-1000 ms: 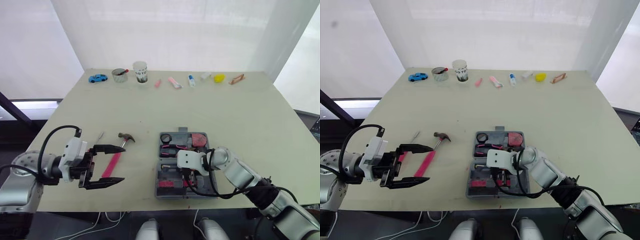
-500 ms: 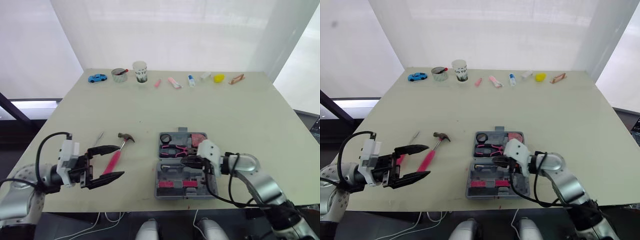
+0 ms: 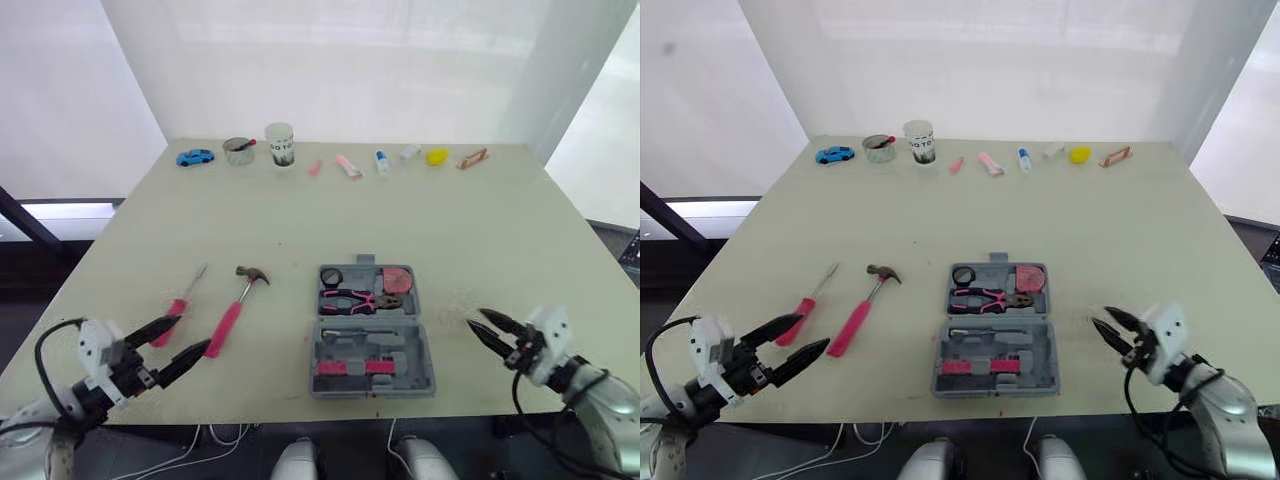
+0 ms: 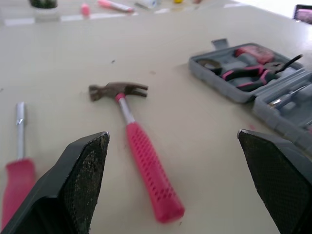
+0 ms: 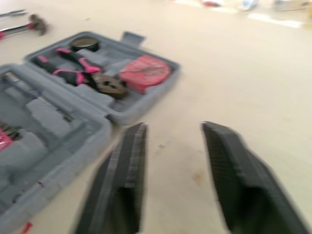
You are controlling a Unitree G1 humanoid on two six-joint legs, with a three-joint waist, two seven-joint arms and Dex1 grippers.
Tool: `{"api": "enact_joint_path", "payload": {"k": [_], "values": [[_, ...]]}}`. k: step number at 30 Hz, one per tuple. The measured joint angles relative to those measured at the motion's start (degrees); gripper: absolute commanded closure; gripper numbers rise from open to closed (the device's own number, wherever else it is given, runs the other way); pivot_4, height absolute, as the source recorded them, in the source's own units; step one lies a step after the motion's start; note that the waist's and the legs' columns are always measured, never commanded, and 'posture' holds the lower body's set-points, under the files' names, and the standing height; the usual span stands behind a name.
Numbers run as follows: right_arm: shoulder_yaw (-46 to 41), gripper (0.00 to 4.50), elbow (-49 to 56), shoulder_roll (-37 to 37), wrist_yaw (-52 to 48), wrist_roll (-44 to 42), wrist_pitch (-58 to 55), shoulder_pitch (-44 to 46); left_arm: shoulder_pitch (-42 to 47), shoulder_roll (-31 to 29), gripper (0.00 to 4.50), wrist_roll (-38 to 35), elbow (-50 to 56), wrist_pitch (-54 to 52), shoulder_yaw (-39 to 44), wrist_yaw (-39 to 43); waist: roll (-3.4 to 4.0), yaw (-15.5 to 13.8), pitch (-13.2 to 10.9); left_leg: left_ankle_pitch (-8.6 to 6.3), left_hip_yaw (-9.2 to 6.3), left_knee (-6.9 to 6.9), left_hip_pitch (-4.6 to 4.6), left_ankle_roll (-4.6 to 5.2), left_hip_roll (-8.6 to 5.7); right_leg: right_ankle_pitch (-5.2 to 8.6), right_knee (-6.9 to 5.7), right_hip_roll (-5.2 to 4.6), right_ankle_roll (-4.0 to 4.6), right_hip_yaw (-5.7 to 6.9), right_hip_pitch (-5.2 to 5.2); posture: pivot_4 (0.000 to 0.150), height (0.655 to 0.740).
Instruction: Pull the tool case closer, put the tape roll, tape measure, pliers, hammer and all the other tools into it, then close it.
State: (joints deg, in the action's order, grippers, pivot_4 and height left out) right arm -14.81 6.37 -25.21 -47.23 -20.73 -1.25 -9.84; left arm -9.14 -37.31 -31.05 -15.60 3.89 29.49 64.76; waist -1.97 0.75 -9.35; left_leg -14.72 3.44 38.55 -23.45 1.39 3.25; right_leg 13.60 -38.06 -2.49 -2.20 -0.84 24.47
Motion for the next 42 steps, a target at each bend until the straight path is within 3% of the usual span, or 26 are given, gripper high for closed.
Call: {"api": "enact_joint_path", "payload": {"k": [2, 11, 17, 27, 31, 42], "values": [[-2.13, 0.05, -1.29, 0.05, -0.11, -1.29, 1.41, -2.96, -0.15, 0.55, 0.0, 0.01, -2.54, 1.47, 1.86, -1.42, 0.01, -0.02, 0.0, -0.01, 0.06, -0.15, 0.58, 0.0, 0.01, 0.14, 0.1, -0.02, 0.23, -0.02, -0.56, 0.15, 0.74], [-8.2, 0.05, -9.39, 0.04, -4.76, -5.66, 8.47, -9.6, -3.84, 1.77, 0.0, 1.52, -7.54, 4.95, 3.54, -4.73, 0.0, 0.02, 0.04, -0.03, 0.16, -0.17, 0.81, -0.01, 0.03, 0.15, 0.15, -0.15, 0.22, -0.06, -0.74, 0.15, 0.74], [-8.61, 0.05, -13.01, -0.52, -8.04, -6.91, 10.95, -9.18, -3.61, 2.56, 0.0, 1.79, -7.17, 5.05, 3.66, -8.53, 0.0, -0.07, 0.05, -0.03, 0.14, -0.17, 0.81, -0.01, 0.08, 0.15, 0.14, -0.21, 0.22, -0.06, -0.73, 0.15, 0.74], [-6.62, 0.05, -2.88, -11.95, -15.69, -14.07, -1.91, -2.91, 3.57, 2.78, 0.0, 5.19, 6.22, -4.31, -2.82, -20.79, 0.12, -0.06, 0.19, -0.03, 0.13, -0.21, 0.8, 0.0, -0.02, 0.14, 0.17, -0.18, 0.21, -0.04, -0.78, 0.15, 0.74], [-2.36, 0.05, 0.65, -13.24, -16.16, -14.07, -3.65, 8.04, 10.86, 3.85, 0.0, 10.81, 8.24, -10.99, -9.51, -28.84, 0.13, -0.09, 0.18, -0.01, 0.1, -0.14, 0.82, 0.0, -0.07, -0.03, 0.13, -0.13, -0.06, -0.06, -0.81, 0.15, 0.74], [4.3, 0.05, 0.87, -12.68, -16.67, -11.06, -3.55, 16.12, 21.61, 7.55, 0.0, 18.0, -1.64, -15.35, -16.7, -36.39, 0.11, -0.35, 0.17, -0.02, 0.04, -0.18, 0.66, 0.0, -0.14, -0.03, 0.22, -0.14, -0.12, -0.03, -0.79, 0.15, 0.74]]}}
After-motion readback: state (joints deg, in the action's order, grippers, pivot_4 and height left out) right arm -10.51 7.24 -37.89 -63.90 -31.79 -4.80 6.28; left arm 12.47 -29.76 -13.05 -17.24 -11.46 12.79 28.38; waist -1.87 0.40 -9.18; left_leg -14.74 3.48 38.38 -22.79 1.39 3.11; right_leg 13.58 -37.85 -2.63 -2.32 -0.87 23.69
